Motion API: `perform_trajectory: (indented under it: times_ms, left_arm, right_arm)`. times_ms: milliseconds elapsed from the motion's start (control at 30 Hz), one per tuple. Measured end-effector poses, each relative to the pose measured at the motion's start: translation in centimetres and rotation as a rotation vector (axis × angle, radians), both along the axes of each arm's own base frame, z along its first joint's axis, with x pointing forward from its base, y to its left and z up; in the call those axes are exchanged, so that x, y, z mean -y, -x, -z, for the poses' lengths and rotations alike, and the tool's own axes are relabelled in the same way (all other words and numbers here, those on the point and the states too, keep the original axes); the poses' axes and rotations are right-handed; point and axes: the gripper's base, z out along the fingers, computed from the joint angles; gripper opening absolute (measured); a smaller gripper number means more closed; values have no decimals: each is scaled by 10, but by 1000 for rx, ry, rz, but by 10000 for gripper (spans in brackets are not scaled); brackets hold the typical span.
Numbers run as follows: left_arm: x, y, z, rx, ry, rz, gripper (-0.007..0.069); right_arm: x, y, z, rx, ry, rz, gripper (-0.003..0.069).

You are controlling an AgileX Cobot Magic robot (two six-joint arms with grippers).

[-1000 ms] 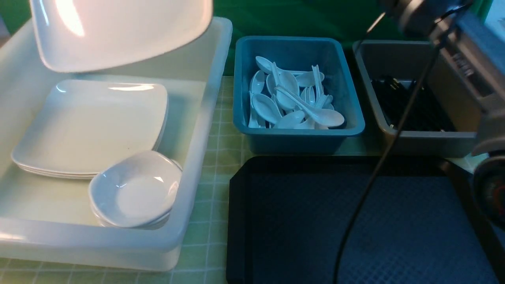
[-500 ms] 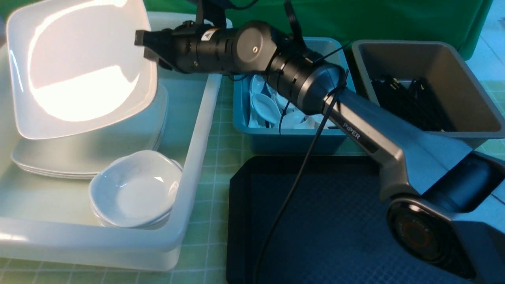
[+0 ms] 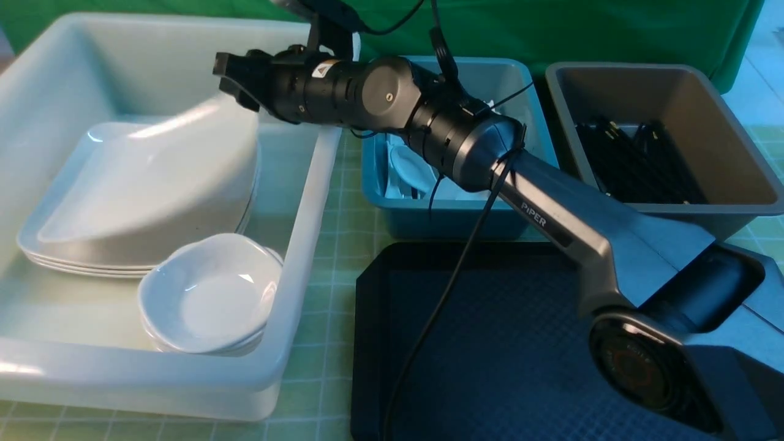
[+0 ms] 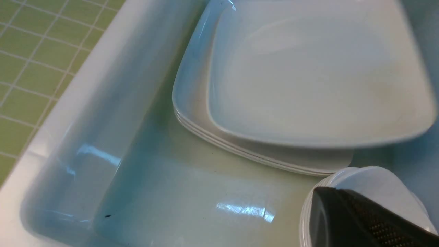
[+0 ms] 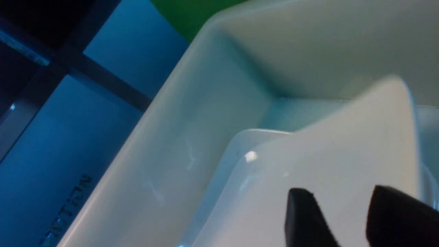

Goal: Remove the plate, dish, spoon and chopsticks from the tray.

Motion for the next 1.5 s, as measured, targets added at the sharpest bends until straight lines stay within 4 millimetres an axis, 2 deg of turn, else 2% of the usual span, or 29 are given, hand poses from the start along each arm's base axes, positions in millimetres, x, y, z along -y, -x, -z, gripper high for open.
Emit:
perform_trajectory:
  times_ms: [100, 200, 333, 400, 433, 467, 533, 633, 733, 800, 867, 1033, 1100, 1167, 1200, 1233, 1300, 1400, 1500]
  left_arm:
    - [0, 0, 0, 2, -1, 0, -16]
    - [0, 0, 0, 2, -1, 0, -16]
    - [0, 0, 0, 3, 2, 1, -15]
    - [1, 0, 0, 5, 8, 4, -15]
    - [1, 0, 0, 6, 10, 5, -15]
    - [1, -1, 0, 8, 12, 9, -15]
    - [4, -1, -1, 15, 21, 29, -15]
    - [11, -7, 1, 15, 14, 107, -15]
    - [23, -22, 5, 14, 41, 208, -15]
    - [32, -39, 8, -9, 47, 290, -15]
    - [42, -61, 10, -42, 26, 369, -15]
    - [73, -119, 14, -163, -30, 537, -15]
    - [81, -137, 16, -193, -42, 570, -15]
    - [92, -166, 26, -241, -46, 608, -15]
    - [93, -169, 24, -235, -49, 610, -15]
    - [99, -188, 31, -254, -49, 626, -15]
    - [105, -209, 43, -277, -52, 639, -15]
    - [115, -237, 68, -317, -52, 659, -15]
    - [126, -257, 102, -387, -45, 684, -15]
  right_arm:
    - [0, 2, 0, -19, 15, -23, 280]
    - [5, 3, -5, -38, 38, -52, 243]
    - [25, -1, -26, 7, 125, -102, 166]
    - [49, -4, -53, 86, 227, -125, 76]
    - [56, -4, -60, 104, 267, -138, 55]
    - [68, -3, -76, 145, 314, -136, 36]
    - [92, 1, -106, 209, 421, -140, 18]
    - [134, 21, -154, 264, 623, -125, 10]
    - [168, 44, -194, 281, 732, -69, 10]
    - [179, 56, -209, 297, 752, -55, 10]
    - [190, 77, -228, 315, 758, -54, 10]
    - [212, 118, -237, 287, 818, -101, 10]
    - [222, 132, -228, 250, 871, -114, 10]
    - [239, 154, -222, 221, 942, -106, 10]
    - [241, 155, -217, 206, 960, -111, 10]
    - [252, 169, -208, 177, 1005, -115, 10]
    - [264, 187, -200, 155, 1043, -115, 10]
    - [275, 204, -189, 124, 1064, -125, 10]
    - [281, 215, -184, 123, 1066, -125, 10]
